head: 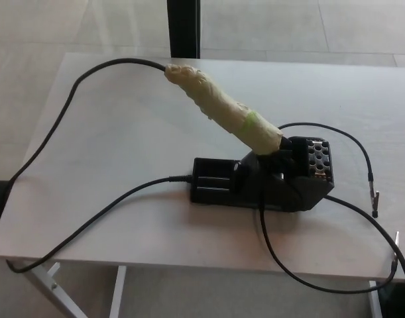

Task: Use the left hand of the robot to grab the soldering gun kept on the middle of the table and pull it out of its base and keep it on the left side of the base

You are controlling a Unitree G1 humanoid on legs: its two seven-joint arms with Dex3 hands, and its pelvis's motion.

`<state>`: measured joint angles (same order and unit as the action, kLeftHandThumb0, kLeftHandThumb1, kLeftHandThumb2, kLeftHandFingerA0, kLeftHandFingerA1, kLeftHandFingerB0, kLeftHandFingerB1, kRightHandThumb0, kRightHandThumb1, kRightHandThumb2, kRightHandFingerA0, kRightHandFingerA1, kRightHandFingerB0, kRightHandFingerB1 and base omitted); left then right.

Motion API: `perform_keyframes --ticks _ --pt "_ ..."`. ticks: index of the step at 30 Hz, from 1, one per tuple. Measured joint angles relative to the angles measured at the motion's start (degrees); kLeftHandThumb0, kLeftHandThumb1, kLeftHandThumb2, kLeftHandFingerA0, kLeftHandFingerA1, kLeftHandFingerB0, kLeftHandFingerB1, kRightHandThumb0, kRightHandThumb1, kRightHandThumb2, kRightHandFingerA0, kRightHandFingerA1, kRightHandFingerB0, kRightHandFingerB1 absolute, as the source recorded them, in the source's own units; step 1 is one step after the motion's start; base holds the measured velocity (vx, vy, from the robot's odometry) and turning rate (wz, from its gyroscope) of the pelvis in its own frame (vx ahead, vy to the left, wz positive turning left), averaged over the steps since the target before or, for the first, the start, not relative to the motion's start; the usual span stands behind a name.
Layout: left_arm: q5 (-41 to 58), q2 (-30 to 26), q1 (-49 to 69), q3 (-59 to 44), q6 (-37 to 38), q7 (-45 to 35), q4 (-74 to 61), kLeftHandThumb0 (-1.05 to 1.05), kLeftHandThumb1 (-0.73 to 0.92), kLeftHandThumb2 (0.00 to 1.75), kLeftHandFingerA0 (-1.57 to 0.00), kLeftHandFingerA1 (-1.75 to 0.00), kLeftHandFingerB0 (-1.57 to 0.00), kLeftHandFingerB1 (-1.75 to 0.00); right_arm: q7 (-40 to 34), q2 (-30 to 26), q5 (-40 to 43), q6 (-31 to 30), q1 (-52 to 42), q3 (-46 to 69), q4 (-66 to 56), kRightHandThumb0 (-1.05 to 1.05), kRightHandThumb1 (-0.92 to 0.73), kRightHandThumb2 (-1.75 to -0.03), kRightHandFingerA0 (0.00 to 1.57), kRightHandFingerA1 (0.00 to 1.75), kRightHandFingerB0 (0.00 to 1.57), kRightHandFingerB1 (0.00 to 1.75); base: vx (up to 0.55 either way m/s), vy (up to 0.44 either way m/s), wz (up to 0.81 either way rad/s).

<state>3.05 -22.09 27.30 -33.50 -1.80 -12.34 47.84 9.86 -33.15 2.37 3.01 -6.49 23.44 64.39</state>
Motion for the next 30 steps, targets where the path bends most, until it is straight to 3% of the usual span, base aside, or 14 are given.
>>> perform_keyframes --ticks 8,10,11,18,19,20,21,22,23,25,26,28,29,30 --pt "2.51 -0.93 -4.26 -0.18 -0.86 -0.21 -4.38 -0.61 0.70 0.61 -0.89 -0.64 -0.72 -0.53 3.13 -1.35 2.36 1.95 2.01 2.04 3.34 -1.05 -0.33 -1.21 0.73 1.31 0.00 0.92 0.00 0.000 0.00" --pt "2.63 -1.28 -6.18 0.80 -1.05 -0.19 -6.27 -0.60 0.68 0.61 -0.96 -0.59 -0.77 -0.49 3.58 -1.34 2.57 2.20 2.18 2.00 3.72 -0.66 -0.02 -1.00 1.06 1.27 0.07 0.81 0.00 0.000 0.00" --pt "2.66 -1.27 -6.88 1.08 -1.35 -0.18 -8.07 -0.61 0.68 0.61 -0.96 -0.57 -0.79 -0.50 3.61 -1.34 2.56 2.23 2.19 1.97 3.76 -1.05 -0.36 -1.21 0.82 1.30 0.03 0.97 0.00 0.000 0.00" --pt "2.63 -2.35 -21.44 4.48 -4.34 0.21 -19.46 -0.40 0.79 0.62 -0.58 -0.59 -0.42 -0.47 3.75 -1.33 2.49 2.42 2.71 1.65 3.91 -1.05 -0.36 -1.21 0.82 1.33 0.03 0.97 0.00 0.000 0.02" --pt "2.57 -2.77 -23.94 5.46 -4.63 0.16 -20.99 -0.37 0.77 0.61 -0.58 -0.57 -0.43 -0.46 3.77 -1.33 2.49 2.42 2.70 1.65 3.91 -1.05 -0.46 -1.00 0.76 1.50 0.00 1.34 0.00 0.000 0.00" --pt "2.46 -3.11 -26.57 6.56 -4.99 0.10 -22.64 -0.36 0.75 0.62 -0.58 -0.61 -0.47 -0.50 3.78 -1.33 2.48 2.43 2.71 1.65 3.91 -1.05 -0.33 -1.20 0.84 1.31 0.02 0.96 0.00 0.000 0.00" --pt "2.23 -3.38 -29.01 7.80 -5.32 0.06 -24.03 -0.34 0.76 0.62 -0.58 -0.59 -0.48 -0.49 3.79 -1.33 2.49 2.43 2.71 1.67 3.94 -0.67 -0.03 -1.01 1.04 1.27 0.07 0.81 0.00 0.000 0.00" --pt "2.16 -3.47 -29.84 8.22 -5.39 0.03 -24.50 -0.37 0.71 0.60 -0.56 -0.59 -0.51 -0.48 3.79 -1.33 2.49 2.43 2.71 1.67 3.94 -1.05 -0.41 -1.05 0.75 1.47 0.00 1.47 0.00 0.000 0.00" --pt "1.25 -4.25 -34.63 11.52 -5.71 -0.26 -27.07 -0.43 0.70 0.60 -0.58 -0.58 -0.50 -0.47 3.80 -1.33 2.48 2.43 2.74 1.66 3.97 -1.05 -0.40 -1.27 0.89 1.33 0.00 0.95 0.00 0.000 0.00" --pt "0.18 -4.86 -38.08 14.50 -5.78 -0.55 -28.67 -0.44 0.71 0.61 -0.60 -0.58 -0.50 -0.46 3.81 -1.33 2.46 2.44 2.79 1.64 3.97 -1.05 -0.35 -1.20 0.82 1.30 0.07 0.99 0.00 0.000 0.00" --pt "-0.80 -5.16 -40.93 17.16 -5.77 -0.81 -29.85 -0.47 0.71 0.61 -0.61 -0.58 -0.50 -0.47 3.81 -1.33 2.45 2.44 2.88 1.63 3.96 -1.05 -0.46 -0.99 0.71 1.54 0.00 1.41 0.00 0.000 0.00" --pt "-2.27 -5.32 -43.78 20.51 -5.77 -1.19 -30.84 -0.48 0.71 0.61 -0.60 -0.55 -0.50 -0.46 3.82 -1.33 2.43 2.43 2.85 1.61 3.98 -1.05 -0.46 -1.00 0.71 1.52 0.00 1.39 0.00 0.000 0.00" --pt "-2.90 -5.32 -44.98 22.12 -5.77 -1.39 -31.33 -0.51 0.70 0.61 -0.60 -0.58 -0.54 -0.47 3.83 -1.33 2.43 2.44 2.86 1.60 3.98 -0.69 -0.03 -1.01 1.01 1.27 0.05 0.80 0.00 0.000 0.00" --pt "-3.63 -5.33 -46.18 23.86 -5.77 -1.59 -31.73 -0.52 0.69 0.61 -0.62 -0.60 -0.55 -0.47 3.83 -1.33 2.42 2.44 2.85 1.60 3.98 -1.05 -0.35 -1.19 0.79 1.33 0.09 1.01 0.00 0.000 0.00"
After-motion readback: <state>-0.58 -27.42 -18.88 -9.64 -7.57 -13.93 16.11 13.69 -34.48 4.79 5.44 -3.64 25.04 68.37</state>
